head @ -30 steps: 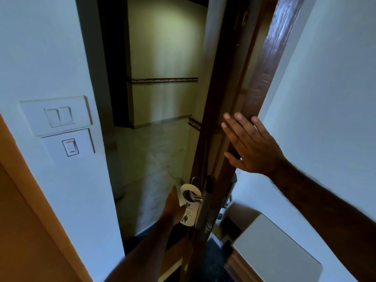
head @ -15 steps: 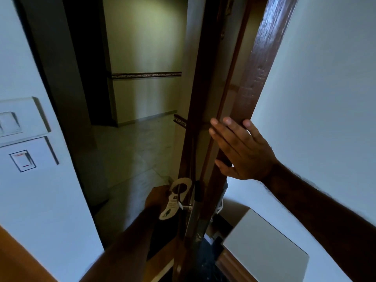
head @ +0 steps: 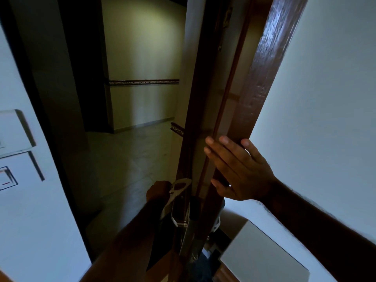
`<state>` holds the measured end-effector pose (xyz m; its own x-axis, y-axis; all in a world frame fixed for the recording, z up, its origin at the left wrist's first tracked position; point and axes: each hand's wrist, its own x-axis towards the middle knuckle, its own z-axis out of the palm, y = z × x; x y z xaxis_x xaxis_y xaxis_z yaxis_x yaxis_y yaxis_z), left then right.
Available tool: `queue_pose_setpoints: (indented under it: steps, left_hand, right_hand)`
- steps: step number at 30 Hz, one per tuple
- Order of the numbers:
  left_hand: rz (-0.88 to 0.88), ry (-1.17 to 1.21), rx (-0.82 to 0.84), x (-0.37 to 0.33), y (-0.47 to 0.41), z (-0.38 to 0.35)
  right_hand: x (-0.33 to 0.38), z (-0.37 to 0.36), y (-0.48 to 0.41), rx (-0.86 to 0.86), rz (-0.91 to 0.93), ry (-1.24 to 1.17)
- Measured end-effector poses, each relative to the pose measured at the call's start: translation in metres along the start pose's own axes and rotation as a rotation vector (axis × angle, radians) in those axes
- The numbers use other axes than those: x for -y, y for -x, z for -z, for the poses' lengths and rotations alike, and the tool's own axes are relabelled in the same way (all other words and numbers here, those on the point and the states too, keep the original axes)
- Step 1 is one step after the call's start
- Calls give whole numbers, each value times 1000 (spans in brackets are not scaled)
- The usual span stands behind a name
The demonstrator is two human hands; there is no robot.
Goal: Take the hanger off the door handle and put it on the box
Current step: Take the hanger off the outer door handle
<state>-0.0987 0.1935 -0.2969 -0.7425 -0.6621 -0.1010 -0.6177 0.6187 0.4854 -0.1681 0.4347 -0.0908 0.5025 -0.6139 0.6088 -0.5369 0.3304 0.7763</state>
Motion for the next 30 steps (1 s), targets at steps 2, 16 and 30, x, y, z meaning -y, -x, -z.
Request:
queue_pose_setpoints:
  steps: [2,16,30]
  left_hand:
    - [7,4,-24,3,2,5]
    - [-473,198,-859,-19,62,189]
    - [-781,-12,-1190,-69,182,258]
  right_hand:
    - [0,1,-1,2,0,-1]
    - [9,47,-48,230,-47,-409]
    - [-49,112,-119,126,-1506,-1903]
